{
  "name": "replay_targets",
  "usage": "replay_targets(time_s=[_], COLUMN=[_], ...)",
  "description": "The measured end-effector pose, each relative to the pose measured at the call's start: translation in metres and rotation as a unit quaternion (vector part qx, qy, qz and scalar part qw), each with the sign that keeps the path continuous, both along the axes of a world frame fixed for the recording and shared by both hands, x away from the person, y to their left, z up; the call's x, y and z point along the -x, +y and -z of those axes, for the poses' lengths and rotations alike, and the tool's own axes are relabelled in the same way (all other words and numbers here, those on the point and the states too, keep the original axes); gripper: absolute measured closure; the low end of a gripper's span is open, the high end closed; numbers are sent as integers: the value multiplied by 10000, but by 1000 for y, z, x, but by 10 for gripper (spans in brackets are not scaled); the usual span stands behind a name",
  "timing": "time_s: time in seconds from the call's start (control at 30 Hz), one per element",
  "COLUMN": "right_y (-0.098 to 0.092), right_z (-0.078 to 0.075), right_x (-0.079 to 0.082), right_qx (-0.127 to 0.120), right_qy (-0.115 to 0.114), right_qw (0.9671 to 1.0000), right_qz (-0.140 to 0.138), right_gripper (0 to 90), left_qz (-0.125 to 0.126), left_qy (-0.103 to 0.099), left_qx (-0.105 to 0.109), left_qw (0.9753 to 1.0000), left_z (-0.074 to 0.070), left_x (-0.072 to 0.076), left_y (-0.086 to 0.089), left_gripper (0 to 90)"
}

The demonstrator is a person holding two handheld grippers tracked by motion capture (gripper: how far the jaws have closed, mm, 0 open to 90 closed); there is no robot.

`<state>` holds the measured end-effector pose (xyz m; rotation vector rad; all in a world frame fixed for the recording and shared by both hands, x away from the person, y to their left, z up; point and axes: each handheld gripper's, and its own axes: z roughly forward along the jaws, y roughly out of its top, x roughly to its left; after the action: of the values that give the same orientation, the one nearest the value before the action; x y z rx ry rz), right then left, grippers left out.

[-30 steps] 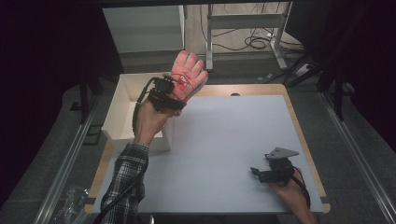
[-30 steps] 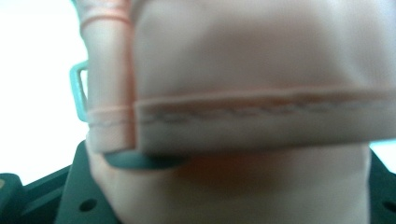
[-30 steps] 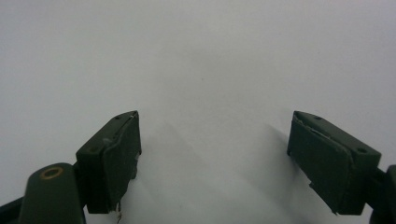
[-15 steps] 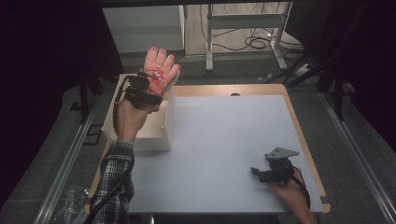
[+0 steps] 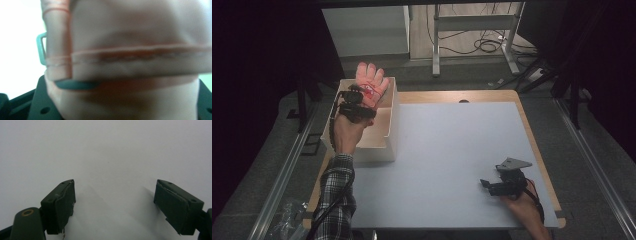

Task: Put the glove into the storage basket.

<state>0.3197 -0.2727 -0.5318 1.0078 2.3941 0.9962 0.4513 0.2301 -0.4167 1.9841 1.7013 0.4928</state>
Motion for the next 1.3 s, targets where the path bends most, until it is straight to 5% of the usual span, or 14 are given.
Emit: replay_targets(time_s=[0.57,0.73,0.83,1.07,1.23,1.3], right_y=[0,0,0,0,0,0], right_z=[0,0,0,0,0,0], right_x=[0,0,0,0,0,0], right_qx=[-3,-5,-4,-4,-3,-4], right_qy=[-1,1,0,0,-1,-1], right_qw=[10000,10000,10000,10000,10000,10000], right_qz=[1,1,1,-2,-2,-2], right_gripper=[178,178,178,178,178,178], left_qz=[-85,-111,-107,-148,-137,-130], left_qy=[498,754,982,1447,1792,1807], left_qx=[-158,-282,-392,-280,-154,-113], left_qw=[9986,9967,9943,9890,9836,9834], left_z=[50,53,56,63,69,67], left_x=[-10,-15,-20,-31,-36,-36], left_y=[-9,-13,-18,-30,-32,-31], left_gripper=[361,354,347,313,208,150])
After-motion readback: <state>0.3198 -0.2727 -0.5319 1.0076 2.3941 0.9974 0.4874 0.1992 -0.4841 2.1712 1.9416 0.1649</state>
